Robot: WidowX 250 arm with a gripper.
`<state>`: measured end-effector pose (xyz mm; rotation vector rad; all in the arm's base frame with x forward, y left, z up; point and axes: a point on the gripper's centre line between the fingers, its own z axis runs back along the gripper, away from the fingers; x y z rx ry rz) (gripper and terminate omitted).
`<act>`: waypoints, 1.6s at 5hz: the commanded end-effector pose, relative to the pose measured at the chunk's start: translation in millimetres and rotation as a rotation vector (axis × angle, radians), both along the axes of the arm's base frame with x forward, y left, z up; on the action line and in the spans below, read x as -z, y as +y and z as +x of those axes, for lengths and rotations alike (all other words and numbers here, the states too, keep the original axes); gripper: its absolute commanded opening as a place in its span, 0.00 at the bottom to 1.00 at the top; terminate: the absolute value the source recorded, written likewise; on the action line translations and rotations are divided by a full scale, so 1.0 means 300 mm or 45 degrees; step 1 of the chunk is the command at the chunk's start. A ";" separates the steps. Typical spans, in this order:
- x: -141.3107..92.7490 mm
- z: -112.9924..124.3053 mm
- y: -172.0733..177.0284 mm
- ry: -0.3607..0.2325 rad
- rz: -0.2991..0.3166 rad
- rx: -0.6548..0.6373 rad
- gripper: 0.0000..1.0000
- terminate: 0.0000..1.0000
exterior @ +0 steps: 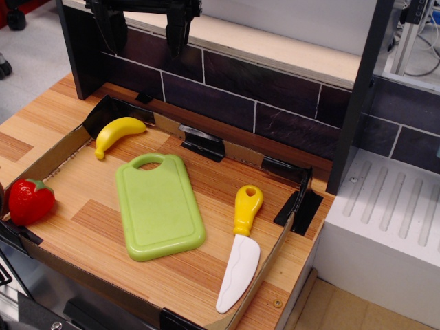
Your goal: Put knife on cutting board
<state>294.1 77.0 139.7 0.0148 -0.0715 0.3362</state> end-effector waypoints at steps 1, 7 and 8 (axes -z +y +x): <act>0.000 0.000 0.000 0.000 0.000 0.000 1.00 0.00; 0.238 -0.076 -0.373 0.000 -0.203 0.137 1.00 0.00; 0.314 -0.080 -0.402 0.006 -0.173 0.176 1.00 0.00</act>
